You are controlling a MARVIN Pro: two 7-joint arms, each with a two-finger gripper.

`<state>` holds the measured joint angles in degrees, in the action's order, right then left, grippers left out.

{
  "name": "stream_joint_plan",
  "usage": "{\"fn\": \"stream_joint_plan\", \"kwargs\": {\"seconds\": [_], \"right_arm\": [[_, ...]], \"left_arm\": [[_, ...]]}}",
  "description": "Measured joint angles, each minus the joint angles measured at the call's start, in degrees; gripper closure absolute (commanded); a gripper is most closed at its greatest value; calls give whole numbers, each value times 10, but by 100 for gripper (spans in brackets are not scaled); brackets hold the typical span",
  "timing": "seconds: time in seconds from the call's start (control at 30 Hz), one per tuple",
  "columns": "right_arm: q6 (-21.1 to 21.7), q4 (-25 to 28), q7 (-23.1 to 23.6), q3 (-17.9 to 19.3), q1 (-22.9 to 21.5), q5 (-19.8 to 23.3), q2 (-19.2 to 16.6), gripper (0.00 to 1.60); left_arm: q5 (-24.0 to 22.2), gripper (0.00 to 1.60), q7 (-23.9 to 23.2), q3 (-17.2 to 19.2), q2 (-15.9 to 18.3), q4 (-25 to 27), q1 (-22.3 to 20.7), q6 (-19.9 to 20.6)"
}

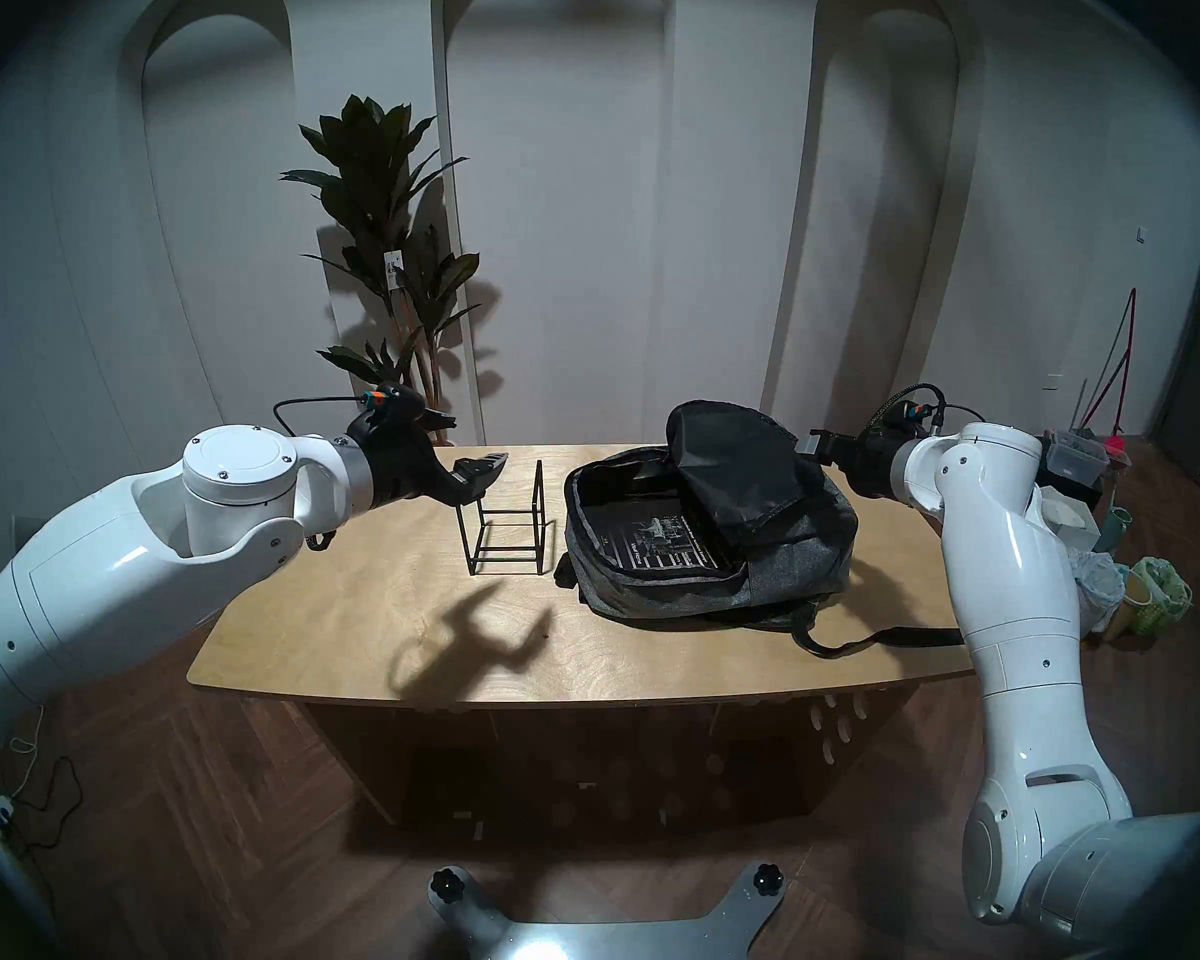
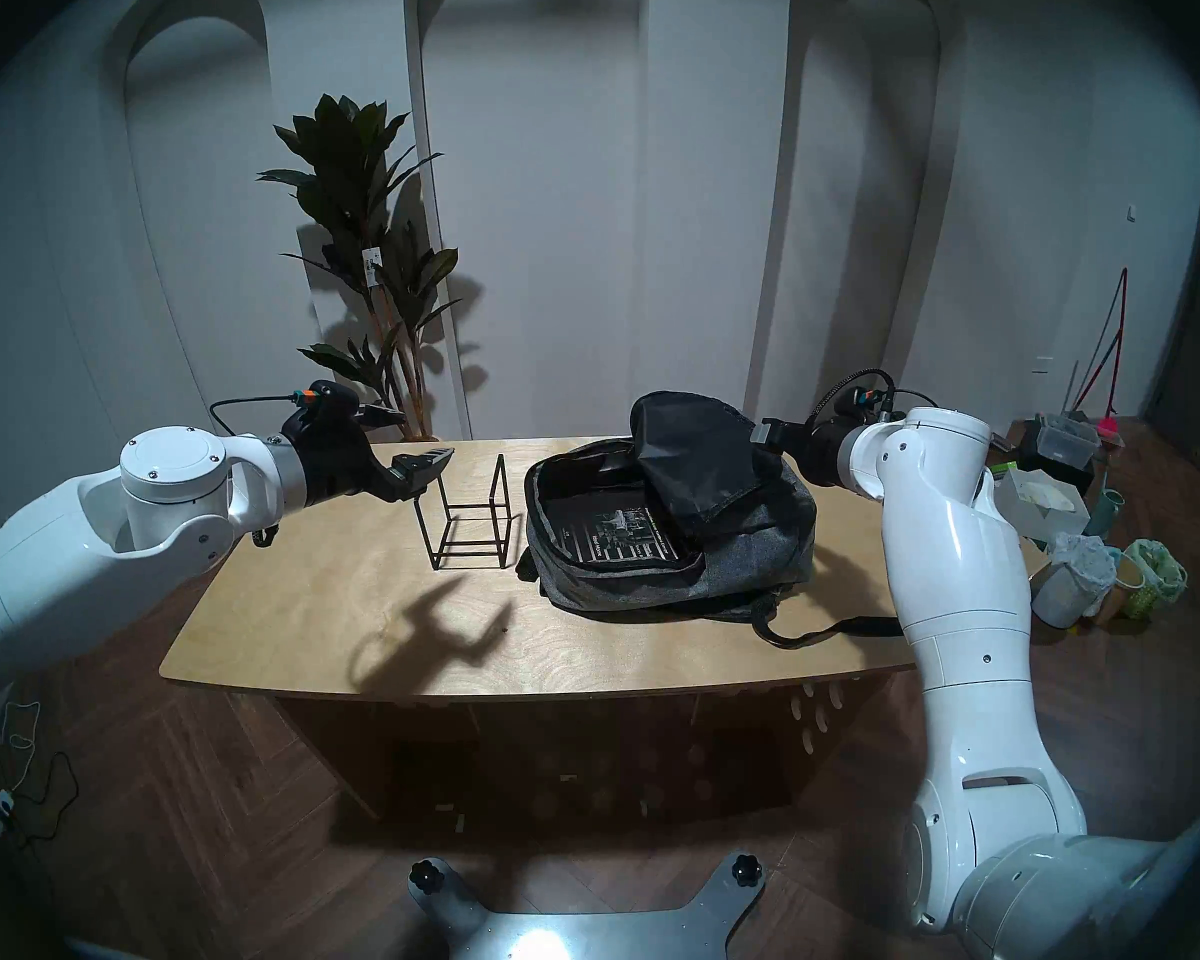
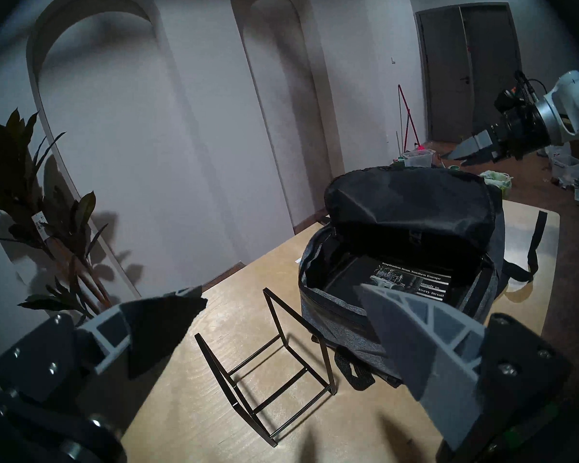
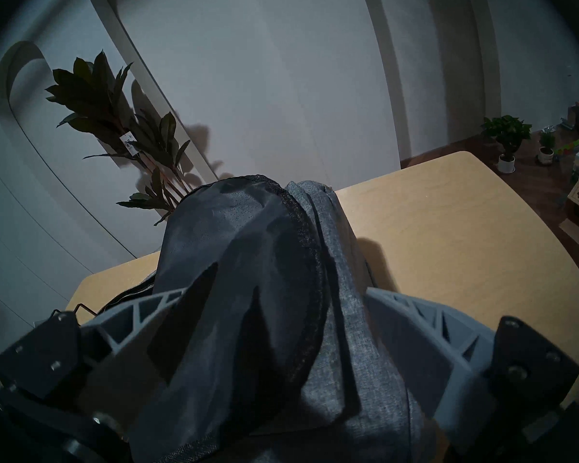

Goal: Put the book into the bag and close the bag

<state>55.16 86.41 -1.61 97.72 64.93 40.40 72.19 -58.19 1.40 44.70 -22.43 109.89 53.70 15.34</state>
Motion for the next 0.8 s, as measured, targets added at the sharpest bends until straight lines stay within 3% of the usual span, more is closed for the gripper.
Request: {"fn": "stream_joint_plan", "kwargs": {"seconds": [0.8], "right_arm": [[0,-14,-144,-41,-22,132,13,0]], "left_arm": [[-63,0,54,12,2,12,16,-35]]}}
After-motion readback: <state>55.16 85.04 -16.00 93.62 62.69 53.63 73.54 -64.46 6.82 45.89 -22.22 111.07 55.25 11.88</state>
